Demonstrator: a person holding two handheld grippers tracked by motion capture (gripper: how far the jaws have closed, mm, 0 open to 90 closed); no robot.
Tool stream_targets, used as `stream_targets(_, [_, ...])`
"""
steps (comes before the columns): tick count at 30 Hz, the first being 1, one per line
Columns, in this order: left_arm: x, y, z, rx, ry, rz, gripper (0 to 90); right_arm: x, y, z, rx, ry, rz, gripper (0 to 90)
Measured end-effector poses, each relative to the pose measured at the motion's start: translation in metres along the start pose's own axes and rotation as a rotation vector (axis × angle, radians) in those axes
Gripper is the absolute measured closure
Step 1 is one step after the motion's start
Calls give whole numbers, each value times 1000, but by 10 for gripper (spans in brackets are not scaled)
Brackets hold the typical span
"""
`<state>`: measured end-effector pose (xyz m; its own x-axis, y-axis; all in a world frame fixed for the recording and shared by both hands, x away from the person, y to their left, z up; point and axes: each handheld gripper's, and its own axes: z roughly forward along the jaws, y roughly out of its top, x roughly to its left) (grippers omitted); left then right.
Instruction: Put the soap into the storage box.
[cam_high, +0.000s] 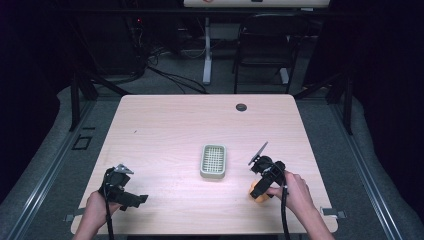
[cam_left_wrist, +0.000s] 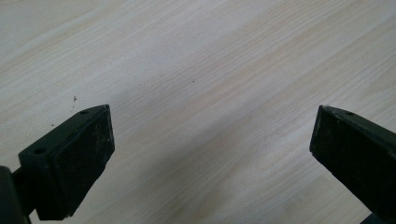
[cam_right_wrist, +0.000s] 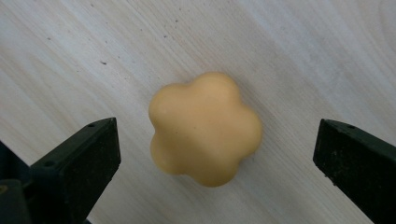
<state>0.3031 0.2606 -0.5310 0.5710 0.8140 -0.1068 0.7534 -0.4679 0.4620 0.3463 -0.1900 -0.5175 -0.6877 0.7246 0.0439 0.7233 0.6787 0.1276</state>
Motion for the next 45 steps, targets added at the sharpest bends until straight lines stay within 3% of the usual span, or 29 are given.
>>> stream_targets(3, [1, 0, 0, 1, 3, 1, 1, 0, 1, 5, 17, -5, -2, 36])
stream_targets(4, [1, 0, 0, 3, -2, -1, 1, 1, 2, 8, 22, -7, 1, 90])
stream_targets(8, [0, 0, 0, -1, 2, -1, 1, 1, 2, 10, 26, -6, 7, 148])
stream_targets(15, [1, 0, 0, 5, -4, 0, 1, 1, 1, 15, 27, 5, 29, 184])
stream_targets(16, [1, 0, 0, 0, -2, 1, 1, 0, 2, 15, 50, -1, 14, 191])
stream_targets(20, [0, -1, 0, 1, 3, -1, 1, 2, 2, 17, 33, 10, 32, 241])
stream_targets(35, [1, -1, 0, 2, -3, -2, 1, 4, 3, 20, 34, -1, 46, 257])
stream_targets(42, [1, -1, 0, -1, -1, -5, 1, 5, 3, 18, 28, -8, 40, 265])
stream_targets(44, [1, -1, 0, -2, 0, -1, 1, 4, 4, 17, 47, -12, 24, 265])
stream_targets(45, [1, -1, 0, -1, -1, -3, 1, 6, 2, 18, 22, -12, 38, 265])
